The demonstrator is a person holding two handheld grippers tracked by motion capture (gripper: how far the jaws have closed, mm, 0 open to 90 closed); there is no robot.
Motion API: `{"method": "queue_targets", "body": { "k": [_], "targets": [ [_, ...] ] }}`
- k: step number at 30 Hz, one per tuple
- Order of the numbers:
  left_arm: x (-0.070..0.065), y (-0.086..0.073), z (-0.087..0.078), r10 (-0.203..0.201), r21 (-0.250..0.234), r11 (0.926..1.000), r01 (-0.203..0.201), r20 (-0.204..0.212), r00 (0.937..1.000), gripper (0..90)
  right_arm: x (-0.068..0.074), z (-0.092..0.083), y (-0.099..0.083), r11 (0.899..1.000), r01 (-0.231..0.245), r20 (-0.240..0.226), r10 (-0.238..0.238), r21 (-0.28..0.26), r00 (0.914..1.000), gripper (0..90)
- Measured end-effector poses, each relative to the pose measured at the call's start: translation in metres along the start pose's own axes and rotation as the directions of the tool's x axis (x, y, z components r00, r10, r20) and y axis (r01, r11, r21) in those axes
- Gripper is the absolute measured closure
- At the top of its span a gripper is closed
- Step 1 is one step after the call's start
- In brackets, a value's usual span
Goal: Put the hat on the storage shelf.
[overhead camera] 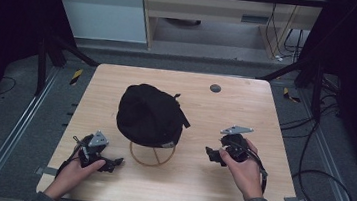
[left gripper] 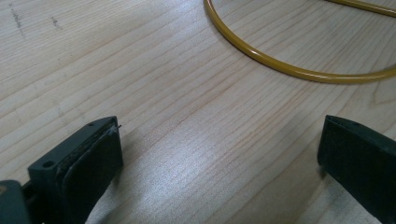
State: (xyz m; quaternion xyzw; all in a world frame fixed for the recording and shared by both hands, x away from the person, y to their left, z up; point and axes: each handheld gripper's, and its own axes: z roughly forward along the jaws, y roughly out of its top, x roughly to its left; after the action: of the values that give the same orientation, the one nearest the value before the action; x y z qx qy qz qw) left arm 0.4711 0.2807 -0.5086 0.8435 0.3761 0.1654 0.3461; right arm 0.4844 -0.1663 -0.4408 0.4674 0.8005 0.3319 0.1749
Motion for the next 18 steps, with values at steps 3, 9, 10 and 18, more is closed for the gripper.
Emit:
{"method": "queue_targets", "body": {
  "k": [3, 9, 10, 18],
  "targets": [
    [0.000, 0.000, 0.000, 0.000, 0.000, 1.0000, 0.000, 0.000, 1.0000, 0.0, 0.001, 0.012, -0.004, 1.000, -0.006, -0.002, 0.006, 0.014, 1.0000, 17.2],
    [0.000, 0.000, 0.000, 0.000, 0.001, 1.0000, 0.000, 0.000, 1.0000, 0.0, 0.001, 0.029, -0.008, 1.000, -0.031, -0.001, 0.031, 0.001, 0.9995, 17.2],
    [0.000, 0.000, 0.000, 0.000, 0.000, 1.0000, 0.000, 0.000, 1.0000, 0.0, 0.001, 0.031, -0.009, 0.999, -0.036, 0.001, 0.036, 0.001, 0.9994, 17.2],
    [0.000, 0.000, 0.000, -0.002, 0.000, 1.0000, 0.002, -0.001, 1.0000, 0.0, 0.003, 0.052, -0.015, 0.999, -0.047, 0.016, 0.047, -0.001, 0.9987, 16.7]
  ]
}}
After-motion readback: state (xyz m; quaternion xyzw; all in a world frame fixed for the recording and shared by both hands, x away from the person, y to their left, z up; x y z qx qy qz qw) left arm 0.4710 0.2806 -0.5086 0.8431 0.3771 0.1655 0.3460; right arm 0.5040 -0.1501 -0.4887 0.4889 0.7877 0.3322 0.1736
